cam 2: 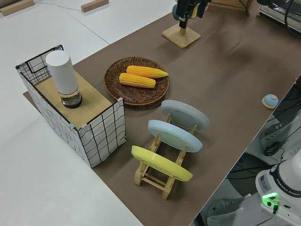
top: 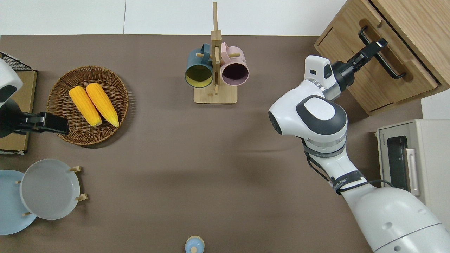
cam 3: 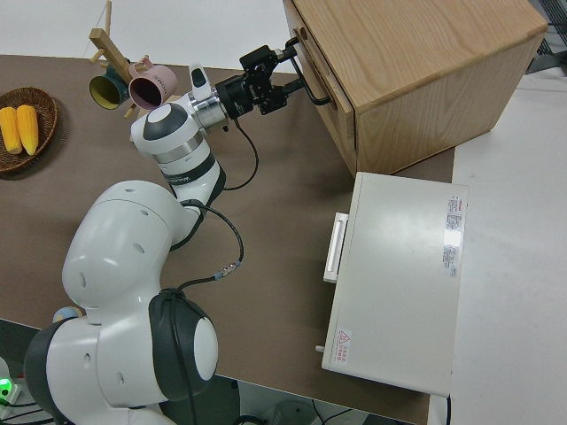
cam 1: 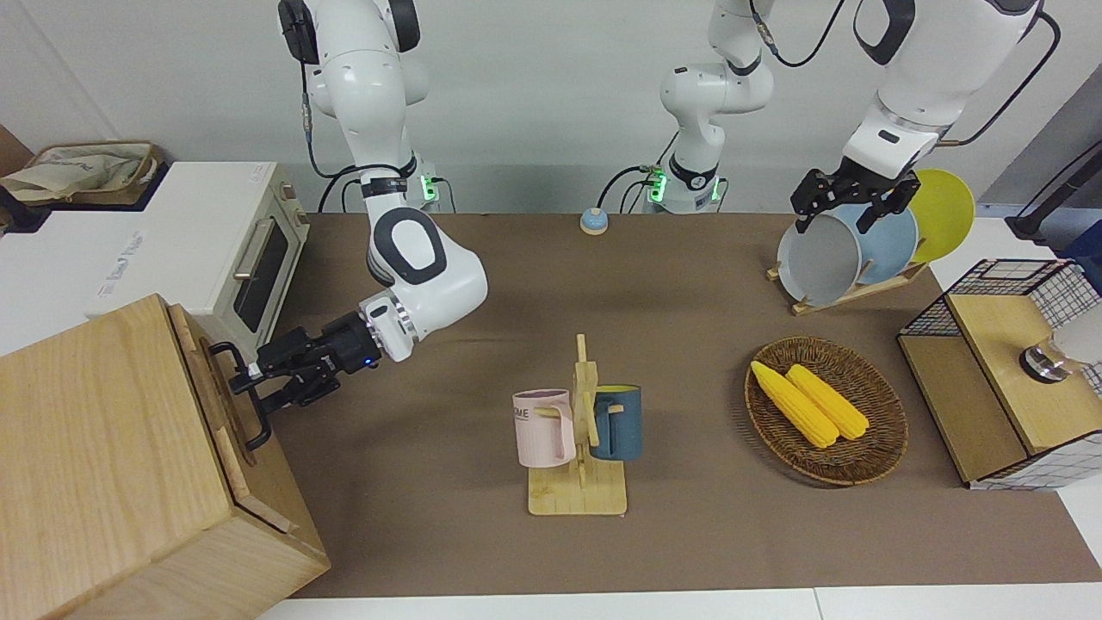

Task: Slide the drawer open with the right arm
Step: 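Extend the right gripper onto the black drawer handle and grasp it, then pull the handle with the right gripper toward the robot, sliding the drawer out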

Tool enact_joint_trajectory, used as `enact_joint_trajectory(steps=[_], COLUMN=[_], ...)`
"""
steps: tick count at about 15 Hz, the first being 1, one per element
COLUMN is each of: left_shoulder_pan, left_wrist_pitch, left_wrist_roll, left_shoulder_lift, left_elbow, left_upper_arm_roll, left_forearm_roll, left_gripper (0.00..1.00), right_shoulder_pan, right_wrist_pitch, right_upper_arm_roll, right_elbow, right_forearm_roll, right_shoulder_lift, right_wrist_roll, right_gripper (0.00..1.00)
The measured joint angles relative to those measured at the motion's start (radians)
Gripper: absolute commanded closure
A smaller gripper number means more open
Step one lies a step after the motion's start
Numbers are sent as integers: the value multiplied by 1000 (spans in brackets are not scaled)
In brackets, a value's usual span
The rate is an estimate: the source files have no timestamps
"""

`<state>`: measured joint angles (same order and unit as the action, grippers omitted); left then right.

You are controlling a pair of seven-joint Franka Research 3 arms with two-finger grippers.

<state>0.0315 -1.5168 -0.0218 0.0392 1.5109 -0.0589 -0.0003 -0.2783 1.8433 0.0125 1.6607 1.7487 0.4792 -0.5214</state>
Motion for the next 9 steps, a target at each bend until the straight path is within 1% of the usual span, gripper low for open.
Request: enact_joint_trajectory(steps=[1,9], left_shoulder_pan=[0,0], left_wrist_pitch=[0,0], left_wrist_roll=[0,0], left_shoulder_lift=[0,0], left_elbow=[0,0], left_upper_arm_roll=[0,0], left_forearm_roll=[0,0], left_gripper=[7,7], right_shoulder_pan=[0,-2], right_wrist_pitch=[0,0], right_upper_arm_roll=[0,-2], right_elbow=[0,0], right_forearm_roll=[0,0], right_shoulder_lift=[0,0], right_wrist_roll=[0,-30], right_gripper=[999,1000])
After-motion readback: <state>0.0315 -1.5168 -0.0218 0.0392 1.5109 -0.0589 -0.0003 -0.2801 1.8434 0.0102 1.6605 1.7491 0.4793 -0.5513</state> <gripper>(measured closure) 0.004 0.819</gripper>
